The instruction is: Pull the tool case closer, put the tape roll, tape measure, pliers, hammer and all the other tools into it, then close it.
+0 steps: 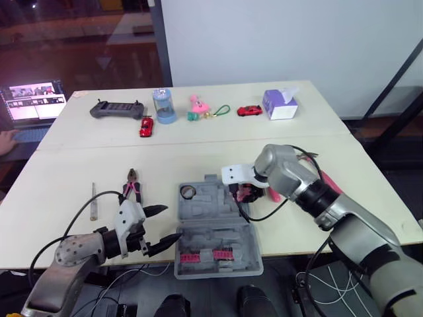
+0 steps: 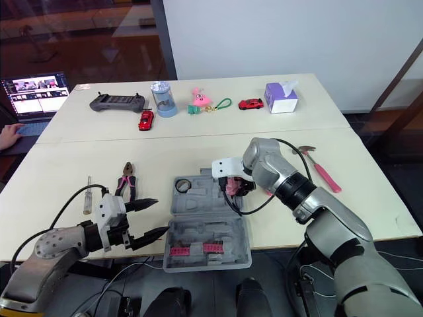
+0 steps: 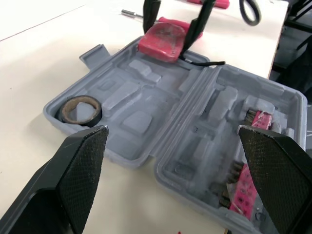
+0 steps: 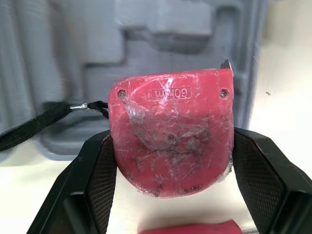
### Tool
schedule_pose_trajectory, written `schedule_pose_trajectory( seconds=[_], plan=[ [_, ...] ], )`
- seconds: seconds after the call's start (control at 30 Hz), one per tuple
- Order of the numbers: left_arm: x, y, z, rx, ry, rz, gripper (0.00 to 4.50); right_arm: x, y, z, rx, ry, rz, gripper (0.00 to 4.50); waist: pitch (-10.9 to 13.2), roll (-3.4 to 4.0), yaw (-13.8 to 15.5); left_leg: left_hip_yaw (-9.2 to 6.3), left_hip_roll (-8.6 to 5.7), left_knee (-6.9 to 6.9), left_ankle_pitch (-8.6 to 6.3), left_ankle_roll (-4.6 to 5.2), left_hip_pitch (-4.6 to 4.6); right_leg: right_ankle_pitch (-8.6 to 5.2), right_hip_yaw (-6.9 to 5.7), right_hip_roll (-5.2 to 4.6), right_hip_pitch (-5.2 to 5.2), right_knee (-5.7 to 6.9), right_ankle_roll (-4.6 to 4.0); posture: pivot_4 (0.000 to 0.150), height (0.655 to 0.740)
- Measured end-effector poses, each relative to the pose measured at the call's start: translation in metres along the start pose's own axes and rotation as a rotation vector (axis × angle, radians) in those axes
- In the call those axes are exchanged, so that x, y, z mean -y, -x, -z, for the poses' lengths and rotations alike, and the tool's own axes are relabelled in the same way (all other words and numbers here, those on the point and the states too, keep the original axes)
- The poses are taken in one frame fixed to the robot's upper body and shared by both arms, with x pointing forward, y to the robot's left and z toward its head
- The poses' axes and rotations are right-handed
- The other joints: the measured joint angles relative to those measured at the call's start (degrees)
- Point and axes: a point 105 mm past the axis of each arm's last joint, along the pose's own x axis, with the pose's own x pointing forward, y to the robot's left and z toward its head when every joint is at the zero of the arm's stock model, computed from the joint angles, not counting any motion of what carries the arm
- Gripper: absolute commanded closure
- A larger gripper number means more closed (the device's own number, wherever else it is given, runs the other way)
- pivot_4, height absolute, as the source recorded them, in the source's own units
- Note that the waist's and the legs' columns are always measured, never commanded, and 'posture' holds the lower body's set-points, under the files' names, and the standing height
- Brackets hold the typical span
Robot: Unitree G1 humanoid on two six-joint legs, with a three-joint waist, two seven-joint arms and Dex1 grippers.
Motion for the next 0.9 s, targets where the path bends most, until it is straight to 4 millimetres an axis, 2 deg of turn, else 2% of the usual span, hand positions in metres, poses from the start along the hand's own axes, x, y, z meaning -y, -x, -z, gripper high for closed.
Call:
schedule_pose_trajectory(
  seconds=[0.53,0.63,0.9],
  plan=[
    [0.000,-0.001,-0.001,0.003,-0.002,-0.005,0.00,0.005,-0.012,-0.012,0.023,-0.028,0.017,1.56,-0.02,0.01,0.01,0.00,0.00,0.02,0.02,-0.04,0.01,0.00,0.01,0.00,0.00,0.06,0.00,0.150,0.7400],
    [0.000,-0.001,-0.001,0.004,-0.003,-0.008,0.00,0.005,-0.012,-0.013,0.026,-0.022,0.016,0.17,-0.02,0.01,0.00,0.00,0.00,0.02,0.02,-0.04,0.02,0.00,0.01,0.00,0.00,0.08,0.00,0.150,0.7400],
    [0.001,-0.002,-0.005,0.012,-0.015,-0.010,0.00,0.006,-0.012,-0.016,0.035,-0.030,0.028,0.07,-0.02,0.01,-0.02,0.00,0.00,0.02,0.03,-0.05,0.02,0.00,0.01,0.00,-0.01,0.09,0.00,0.150,0.7400]
  ],
)
